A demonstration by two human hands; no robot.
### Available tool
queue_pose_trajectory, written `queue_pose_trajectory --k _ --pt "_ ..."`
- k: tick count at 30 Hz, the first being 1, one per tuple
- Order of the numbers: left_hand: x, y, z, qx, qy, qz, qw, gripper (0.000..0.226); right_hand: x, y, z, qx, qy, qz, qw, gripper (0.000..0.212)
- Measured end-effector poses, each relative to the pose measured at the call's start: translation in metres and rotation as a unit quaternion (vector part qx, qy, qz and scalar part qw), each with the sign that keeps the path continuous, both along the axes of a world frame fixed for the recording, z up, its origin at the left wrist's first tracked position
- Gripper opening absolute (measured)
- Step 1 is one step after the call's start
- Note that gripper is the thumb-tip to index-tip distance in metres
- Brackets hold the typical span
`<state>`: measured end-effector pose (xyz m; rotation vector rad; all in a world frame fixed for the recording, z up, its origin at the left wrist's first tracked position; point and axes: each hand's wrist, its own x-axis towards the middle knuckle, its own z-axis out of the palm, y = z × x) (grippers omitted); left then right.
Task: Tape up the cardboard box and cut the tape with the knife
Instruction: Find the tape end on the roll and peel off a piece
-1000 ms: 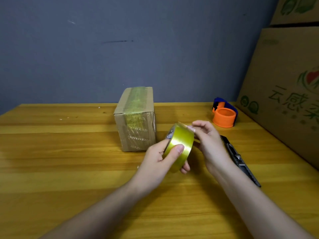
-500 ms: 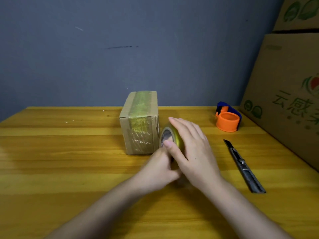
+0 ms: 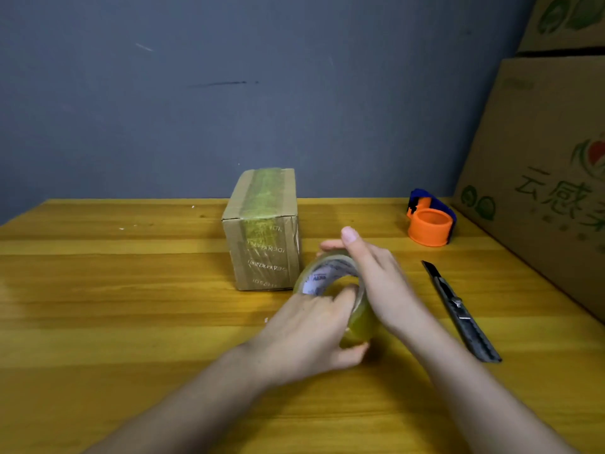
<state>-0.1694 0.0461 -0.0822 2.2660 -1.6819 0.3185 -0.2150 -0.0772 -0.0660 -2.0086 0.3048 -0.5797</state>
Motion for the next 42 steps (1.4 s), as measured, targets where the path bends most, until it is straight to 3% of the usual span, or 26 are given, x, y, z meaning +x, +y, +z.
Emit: queue_pose_trajectory --k 3,7,14,18,24,33,37,42 --pt "-0.004 0.002 -0.003 0.017 -0.063 -0.066 0.996 0.041 -0.004 -0.011 0.008 0.113 0.056 0.107 0.986 0.064" --pt "-0.006 0.002 -0.005 0.039 -0.078 -0.097 0.991 0.038 -0.014 -0.017 0.011 0.107 0.095 0.195 0.97 0.066" --pt "-0.008 0.002 0.0 0.039 -0.042 -0.077 0.995 0.039 -0.004 -0.018 0.006 0.08 0.072 0.136 0.985 0.055" --pt "-0.007 0.002 0.001 0.047 -0.02 -0.078 0.996 0.041 -0.008 -0.021 0.01 0.082 0.113 0.142 0.98 0.063" --pt "-0.011 0.003 -0.002 0.06 -0.039 -0.105 0.992 0.038 -0.009 -0.024 0.005 0.118 0.122 0.207 0.964 0.061" --pt "-0.009 0.001 -0.002 0.055 -0.058 -0.103 0.991 0.039 0.001 -0.029 0.0 0.208 0.142 0.199 0.947 0.06" --pt "-0.012 0.002 -0.008 0.055 -0.133 -0.15 0.978 0.037 0.005 -0.034 -0.004 0.228 0.154 0.177 0.945 0.06" --pt "-0.008 -0.001 -0.015 0.042 -0.153 -0.153 0.975 0.039 0.002 -0.033 -0.004 0.192 0.06 0.089 0.976 0.05"
